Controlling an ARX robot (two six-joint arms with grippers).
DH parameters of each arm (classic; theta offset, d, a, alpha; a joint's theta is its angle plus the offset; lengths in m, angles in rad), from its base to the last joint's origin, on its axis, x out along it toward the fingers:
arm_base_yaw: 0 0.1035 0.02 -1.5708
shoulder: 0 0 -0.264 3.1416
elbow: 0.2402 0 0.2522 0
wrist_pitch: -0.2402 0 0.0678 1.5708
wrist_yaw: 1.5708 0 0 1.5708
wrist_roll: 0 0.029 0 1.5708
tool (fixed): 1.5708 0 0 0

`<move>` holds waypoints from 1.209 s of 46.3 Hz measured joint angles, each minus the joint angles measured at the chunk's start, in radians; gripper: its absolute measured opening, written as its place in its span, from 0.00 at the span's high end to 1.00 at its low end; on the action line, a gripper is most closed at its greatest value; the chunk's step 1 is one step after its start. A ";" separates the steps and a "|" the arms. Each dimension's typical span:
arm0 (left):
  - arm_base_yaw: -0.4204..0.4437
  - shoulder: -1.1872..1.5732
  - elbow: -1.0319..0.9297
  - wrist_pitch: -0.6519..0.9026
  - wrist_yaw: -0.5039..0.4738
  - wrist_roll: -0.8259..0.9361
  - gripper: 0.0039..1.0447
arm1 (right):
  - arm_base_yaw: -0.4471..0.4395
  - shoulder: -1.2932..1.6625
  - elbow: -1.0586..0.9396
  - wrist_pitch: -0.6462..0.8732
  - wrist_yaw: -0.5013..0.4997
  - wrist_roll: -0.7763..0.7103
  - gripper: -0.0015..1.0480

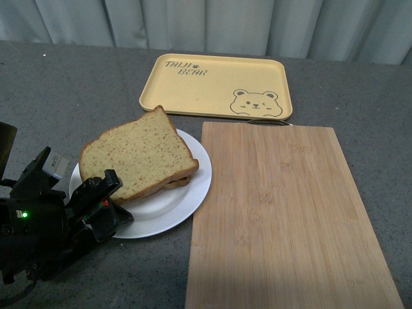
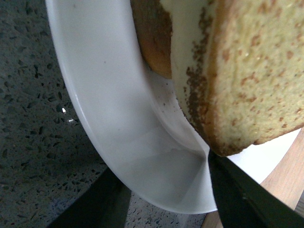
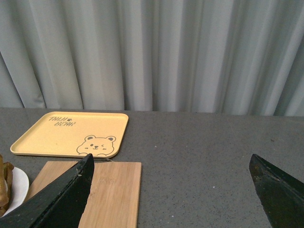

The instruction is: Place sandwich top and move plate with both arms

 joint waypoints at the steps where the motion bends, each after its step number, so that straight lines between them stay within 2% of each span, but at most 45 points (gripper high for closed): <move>1: 0.000 0.001 0.000 0.000 0.003 -0.001 0.61 | 0.000 0.000 0.000 0.000 0.000 0.000 0.09; 5: 0.009 -0.001 0.004 -0.003 0.024 -0.033 0.76 | 0.000 0.000 0.000 0.000 0.000 0.000 0.09; 12: 0.026 -0.018 0.005 -0.012 0.088 -0.075 0.92 | 0.000 0.000 0.000 0.000 0.000 0.000 0.09; 15: 0.032 -0.024 0.002 -0.002 0.114 -0.105 0.96 | 0.000 0.000 0.000 0.000 0.000 0.000 0.09; 21: 0.042 -0.035 -0.010 0.032 0.148 -0.180 0.96 | 0.000 0.000 0.000 0.000 0.000 0.000 0.09; 33: 0.033 -0.084 -0.051 0.203 0.199 -0.400 0.97 | 0.000 0.000 0.000 0.000 0.000 0.000 0.09; 42: 0.013 -0.098 -0.039 0.294 0.220 -0.502 0.97 | 0.000 0.000 0.000 0.000 0.000 0.000 0.09; 52: -0.011 -0.069 0.080 0.309 0.219 -0.570 0.97 | 0.000 0.000 0.000 0.000 0.000 0.000 0.09; 56: -0.027 0.000 0.203 0.269 0.183 -0.600 0.97 | 0.000 0.000 0.000 0.000 0.000 0.000 0.09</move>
